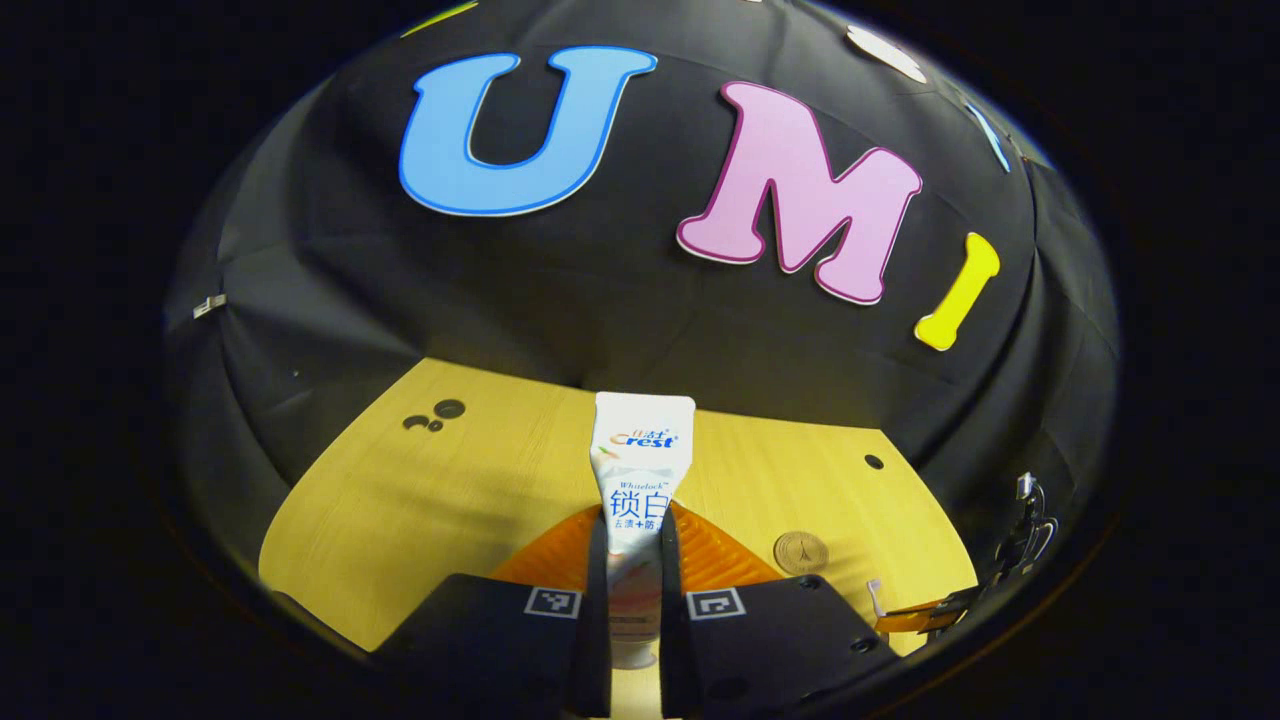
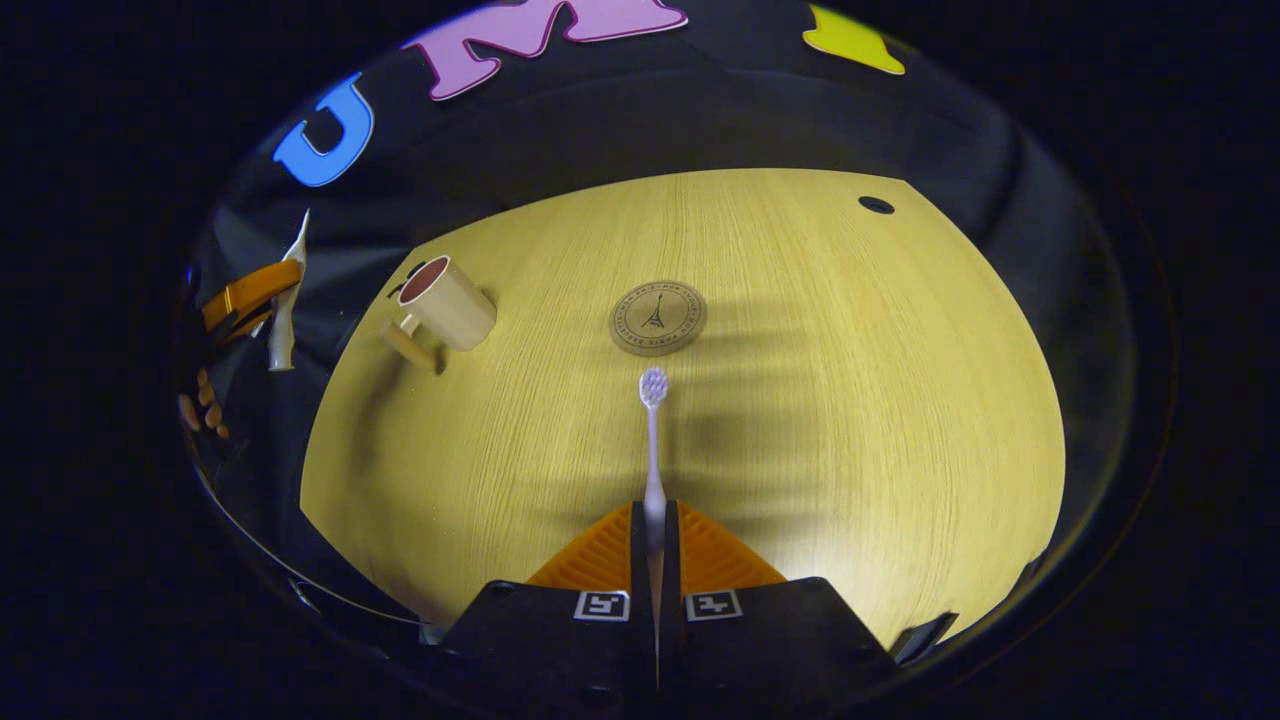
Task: Put the toothbrush and toothpaste on the desktop into the cup, then pick up the cup and place it on the coaster on the desktop.
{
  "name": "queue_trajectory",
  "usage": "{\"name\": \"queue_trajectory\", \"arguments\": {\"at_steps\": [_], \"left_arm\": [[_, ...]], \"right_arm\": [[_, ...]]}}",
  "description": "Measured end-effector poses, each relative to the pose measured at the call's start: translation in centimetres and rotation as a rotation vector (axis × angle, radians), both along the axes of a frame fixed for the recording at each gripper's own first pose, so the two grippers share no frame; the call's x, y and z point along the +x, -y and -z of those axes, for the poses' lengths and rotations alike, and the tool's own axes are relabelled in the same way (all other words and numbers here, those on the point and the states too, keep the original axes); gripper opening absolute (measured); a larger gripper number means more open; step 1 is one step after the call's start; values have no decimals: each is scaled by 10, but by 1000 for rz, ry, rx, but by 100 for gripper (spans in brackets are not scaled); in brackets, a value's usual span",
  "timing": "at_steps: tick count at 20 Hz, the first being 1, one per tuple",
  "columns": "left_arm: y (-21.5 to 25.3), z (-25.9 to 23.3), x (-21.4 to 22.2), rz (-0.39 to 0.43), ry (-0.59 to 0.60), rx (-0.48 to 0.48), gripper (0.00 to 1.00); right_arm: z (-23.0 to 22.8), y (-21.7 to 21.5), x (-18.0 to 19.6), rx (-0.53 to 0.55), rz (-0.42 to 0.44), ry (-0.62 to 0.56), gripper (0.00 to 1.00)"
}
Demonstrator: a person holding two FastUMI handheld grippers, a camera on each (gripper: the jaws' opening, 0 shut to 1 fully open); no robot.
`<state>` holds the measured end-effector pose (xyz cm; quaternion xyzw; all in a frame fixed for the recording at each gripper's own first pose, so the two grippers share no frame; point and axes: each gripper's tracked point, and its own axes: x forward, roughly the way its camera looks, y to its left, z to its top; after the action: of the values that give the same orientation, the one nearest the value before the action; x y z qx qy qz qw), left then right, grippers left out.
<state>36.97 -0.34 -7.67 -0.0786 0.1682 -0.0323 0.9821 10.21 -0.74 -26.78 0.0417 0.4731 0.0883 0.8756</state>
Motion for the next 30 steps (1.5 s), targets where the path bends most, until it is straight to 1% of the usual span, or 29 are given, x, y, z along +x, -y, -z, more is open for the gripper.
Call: {"name": "queue_trajectory", "arguments": {"at_steps": [2, 5, 8, 11, 13, 16, 17, 19, 21, 23, 24, 25, 26, 27, 28, 29, 30], "left_arm": [[7, -7, 23, 21, 38, -9, 24], [19, -10, 60, 60, 103, -3, 23], [31, -6, 94, 107, 155, 10, 23], [34, 7, 123, 129, 204, 5, 24], [38, 21, 130, 167, 226, 0, 24], [38, 43, 134, 202, 236, 18, 24], [38, 48, 134, 206, 245, 8, 24], [30, 59, 134, 181, 234, -12, 26], [23, 71, 131, 168, 211, 0, 27], [22, 79, 125, 177, 191, 7, 28], [22, 83, 123, 178, 178, -1, 24], [24, 89, 119, 180, 161, -10, 30], [25, 93, 115, 179, 144, -5, 31], [26, 93, 109, 182, 138, 11, 36], [26, 91, 104, 186, 143, 40, 51], [27, 86, 100, 188, 154, 68, 54], [27, 80, 94, 190, 160, 89, 61]], "right_arm": [[-4, 9, 6, 22, 25, 13, 6], [-3, 23, 9, 38, 66, 0, 6], [1, 31, 8, 13, 53, -4, 6], [6, 26, 2, 12, 18, -36, 6], [9, 21, 2, 9, 0, -43, 6], [12, 14, -1, 30, 6, -58, 6], [12, 13, 0, 35, 11, -63, 6], [14, 15, 2, 25, 12, -60, 6], [16, 14, 2, 21, 16, -63, 6], [18, 9, 4, 25, 6, -64, 6], [21, 8, 2, 20, -8, -74, 6], [24, 8, 2, 8, -22, -80, 6], [23, 8, 5, -3, -33, -73, 6], [18, 5, 11, -4, -37, -52, 5], [14, 0, 17, 2, -39, -29, 6], [9, -6, 24, 9, -39, -3, 6], [3, -11, 30, 17, -42, 23, 6]]}}
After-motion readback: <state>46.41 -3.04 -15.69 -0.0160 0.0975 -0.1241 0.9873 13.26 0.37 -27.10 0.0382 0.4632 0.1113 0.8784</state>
